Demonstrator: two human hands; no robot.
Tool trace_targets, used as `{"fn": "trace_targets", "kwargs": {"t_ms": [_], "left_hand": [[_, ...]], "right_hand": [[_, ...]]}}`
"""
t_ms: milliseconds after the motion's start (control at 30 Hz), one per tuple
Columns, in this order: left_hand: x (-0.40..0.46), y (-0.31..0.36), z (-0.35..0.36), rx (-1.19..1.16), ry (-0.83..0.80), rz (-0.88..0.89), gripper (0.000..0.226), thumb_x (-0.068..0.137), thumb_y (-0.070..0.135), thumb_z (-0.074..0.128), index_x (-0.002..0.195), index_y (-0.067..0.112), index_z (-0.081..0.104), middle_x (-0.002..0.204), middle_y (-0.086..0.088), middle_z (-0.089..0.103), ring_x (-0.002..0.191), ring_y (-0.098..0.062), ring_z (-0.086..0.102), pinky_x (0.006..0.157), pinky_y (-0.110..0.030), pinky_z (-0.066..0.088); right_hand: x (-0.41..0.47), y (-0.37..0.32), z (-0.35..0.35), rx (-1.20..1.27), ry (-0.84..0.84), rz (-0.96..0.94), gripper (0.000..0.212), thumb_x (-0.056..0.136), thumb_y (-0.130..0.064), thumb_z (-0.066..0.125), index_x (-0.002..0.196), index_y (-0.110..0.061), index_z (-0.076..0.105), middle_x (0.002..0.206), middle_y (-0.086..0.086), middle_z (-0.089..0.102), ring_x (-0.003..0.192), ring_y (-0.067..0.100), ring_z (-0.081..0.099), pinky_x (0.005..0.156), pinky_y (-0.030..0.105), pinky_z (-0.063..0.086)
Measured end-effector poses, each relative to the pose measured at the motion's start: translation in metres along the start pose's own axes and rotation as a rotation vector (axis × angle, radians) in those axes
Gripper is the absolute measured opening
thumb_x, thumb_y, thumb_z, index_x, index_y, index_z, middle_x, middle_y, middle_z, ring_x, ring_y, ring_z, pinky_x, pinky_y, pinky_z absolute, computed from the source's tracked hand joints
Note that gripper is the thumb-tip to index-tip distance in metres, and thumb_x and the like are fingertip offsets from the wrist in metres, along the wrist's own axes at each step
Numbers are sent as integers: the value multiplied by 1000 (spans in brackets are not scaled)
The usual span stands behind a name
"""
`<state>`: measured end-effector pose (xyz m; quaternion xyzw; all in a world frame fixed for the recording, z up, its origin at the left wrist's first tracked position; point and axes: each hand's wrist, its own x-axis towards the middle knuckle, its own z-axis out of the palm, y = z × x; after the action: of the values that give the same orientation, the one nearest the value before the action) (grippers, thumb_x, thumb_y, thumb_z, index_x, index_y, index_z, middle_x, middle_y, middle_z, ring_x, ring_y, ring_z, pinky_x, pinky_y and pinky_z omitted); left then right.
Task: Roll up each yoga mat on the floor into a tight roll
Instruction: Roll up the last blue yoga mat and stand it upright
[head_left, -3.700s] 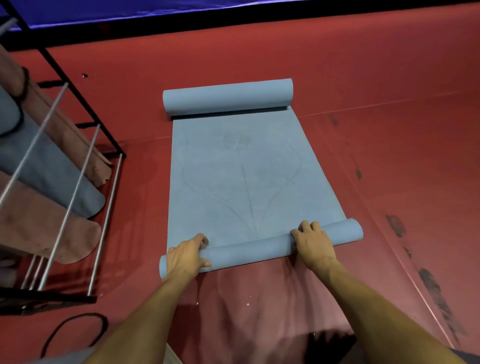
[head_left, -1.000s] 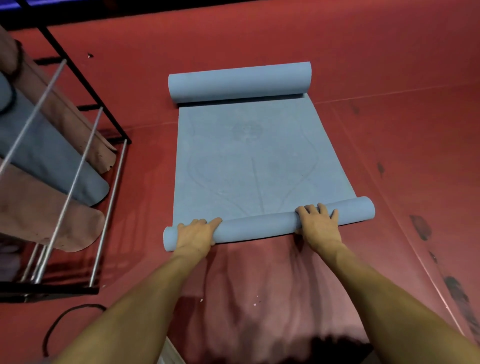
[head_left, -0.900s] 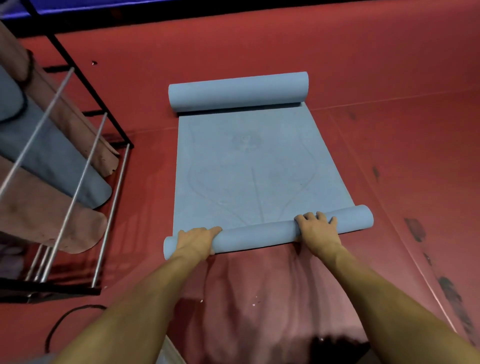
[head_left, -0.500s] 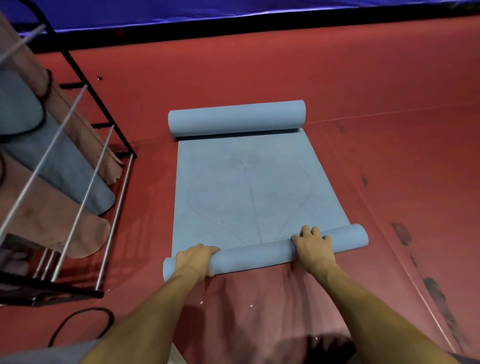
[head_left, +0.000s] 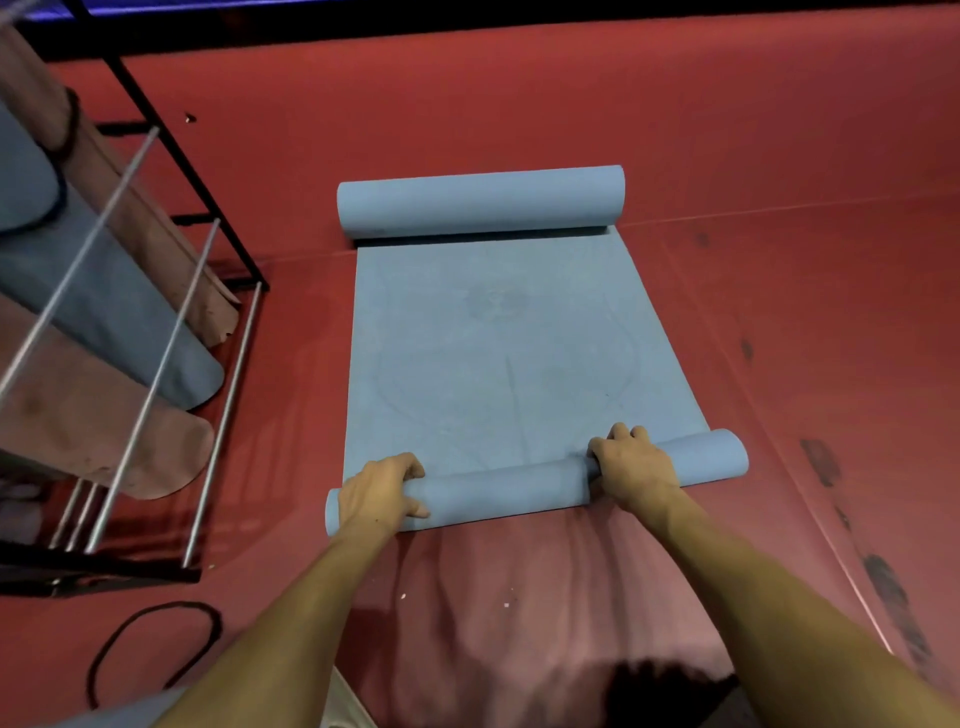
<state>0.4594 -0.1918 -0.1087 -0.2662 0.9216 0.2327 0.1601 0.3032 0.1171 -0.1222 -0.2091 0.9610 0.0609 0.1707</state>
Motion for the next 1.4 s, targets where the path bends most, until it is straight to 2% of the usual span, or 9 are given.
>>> {"fn": "trace_targets", "kwargs": {"t_ms": [200,400,600,700,833,900,1067,1267,1400], "left_hand": [[25,-7,-5,-27,-96,-8,37,85,16,82,115,33,70,78,16,72,112,-12,63,81,-31,42],[32,-4,-8,108,-66,90,53,72,39,94,121,37,75,120,14,70,124,-16,57,92,-38,45],[28,0,-5,68,-22,62,50,74,34,92,117,40,69,113,18,64,115,-12,58,92,-40,48],[23,2,0,22,79,84,37,80,25,87,108,38,67,111,14,60,113,-15,57,95,-42,45],[22,4,10,126,197,133,27,90,21,78,110,38,70,112,11,59,111,-17,52,90,-36,37],[24,4,11,118,187,143,28,92,16,75,113,35,71,112,11,63,110,-19,56,86,-36,41],[25,7,8,128,157,168,36,90,14,61,118,33,71,118,7,63,111,-21,57,81,-36,47],[17,8,21,52,193,155,52,74,62,74,118,35,63,117,13,56,113,-16,50,94,-34,45],[22,2,26,82,219,212,62,72,62,83,123,33,62,117,12,54,112,-17,50,97,-34,42]], "right_hand": [[3,-2,-3,81,16,-7,36,90,-24,71,120,-19,52,114,2,59,106,25,51,68,35,45],[4,-4,-1,58,47,69,34,91,-28,68,125,-27,63,121,6,54,111,30,48,94,40,47],[3,-4,-8,162,13,73,43,93,-26,70,132,-17,53,124,7,52,115,26,50,76,35,46],[4,-6,-7,162,28,39,31,98,-26,61,127,-15,54,119,8,56,109,29,55,74,35,42],[7,-9,-15,113,-42,18,50,87,-51,67,128,-22,61,131,7,54,118,34,49,96,41,46],[8,-10,-16,67,-37,21,60,79,-60,74,126,-25,62,132,7,48,119,32,44,95,40,46],[8,-16,-9,-27,65,-1,36,96,-33,64,129,-18,60,121,6,54,112,28,48,79,34,46],[6,-24,-12,3,106,5,29,95,-16,57,122,-10,53,112,10,62,103,32,54,83,40,47],[8,-22,-1,22,133,26,28,95,-26,62,120,-15,59,116,7,62,108,32,53,91,40,46]]}}
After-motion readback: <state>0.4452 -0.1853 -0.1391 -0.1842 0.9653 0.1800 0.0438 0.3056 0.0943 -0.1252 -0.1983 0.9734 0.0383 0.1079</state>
